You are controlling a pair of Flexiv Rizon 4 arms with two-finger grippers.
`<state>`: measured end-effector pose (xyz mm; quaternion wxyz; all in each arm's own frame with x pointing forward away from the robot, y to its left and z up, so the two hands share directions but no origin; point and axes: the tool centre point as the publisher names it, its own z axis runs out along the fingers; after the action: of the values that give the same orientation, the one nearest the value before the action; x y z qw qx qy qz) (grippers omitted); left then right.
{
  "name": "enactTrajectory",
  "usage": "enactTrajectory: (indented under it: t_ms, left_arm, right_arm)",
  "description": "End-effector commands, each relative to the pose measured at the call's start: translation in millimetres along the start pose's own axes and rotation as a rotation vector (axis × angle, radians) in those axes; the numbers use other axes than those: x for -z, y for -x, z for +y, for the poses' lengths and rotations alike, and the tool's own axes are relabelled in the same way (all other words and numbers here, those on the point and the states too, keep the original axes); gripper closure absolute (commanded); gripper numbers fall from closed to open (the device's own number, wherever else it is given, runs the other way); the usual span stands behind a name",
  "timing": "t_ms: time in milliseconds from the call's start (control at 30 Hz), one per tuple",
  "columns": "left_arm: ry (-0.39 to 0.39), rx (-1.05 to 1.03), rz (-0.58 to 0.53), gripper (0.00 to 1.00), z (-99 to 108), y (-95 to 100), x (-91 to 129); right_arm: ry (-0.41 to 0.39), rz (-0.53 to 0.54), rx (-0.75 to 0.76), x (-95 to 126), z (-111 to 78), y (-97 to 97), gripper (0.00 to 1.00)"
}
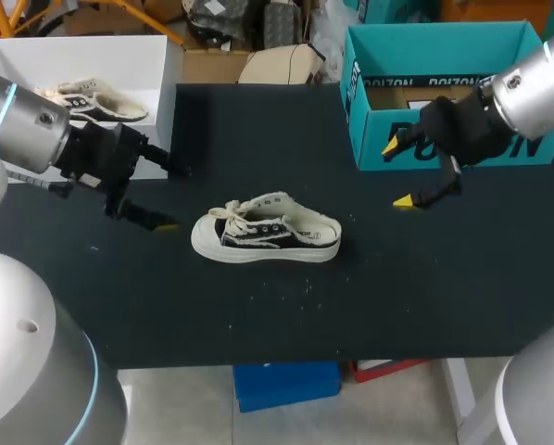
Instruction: Take the shoe out of the shoebox, open the shoe tongue, remove and reinsert the insole, then place the shoe into the shoebox
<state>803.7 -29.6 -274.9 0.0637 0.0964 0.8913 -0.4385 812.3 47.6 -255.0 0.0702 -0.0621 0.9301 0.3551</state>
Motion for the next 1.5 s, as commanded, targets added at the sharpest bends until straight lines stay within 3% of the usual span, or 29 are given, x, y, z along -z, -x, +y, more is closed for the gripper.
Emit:
enactTrajectory:
  t_ms: [33, 400, 900, 1500]
  left_arm:
    - [0.000, -0.002, -0.003, 0.00, 1, -0.7, -1]
    - [0.000, -0.002, -0.003, 0.00, 1, -0.7, -1]
    - [0.000, -0.002, -0.003, 0.00, 1, -0.7, -1]
    - [0.000, -0.002, -0.003, 0.00, 1, -0.7, -1]
  right_arm:
    - [0.029, -0.047, -0.007, -20, -1.3, 0.2, 0.00]
    - [-0.018, -0.111, -0.039, -57, -9.2, -3.0, 0.00]
    - [0.113, -0.086, -0.094, -119, -15.0, -2.6, 0.00]
    - [0.176, -0.080, -0.149, -161, -25.9, -0.9, 0.00]
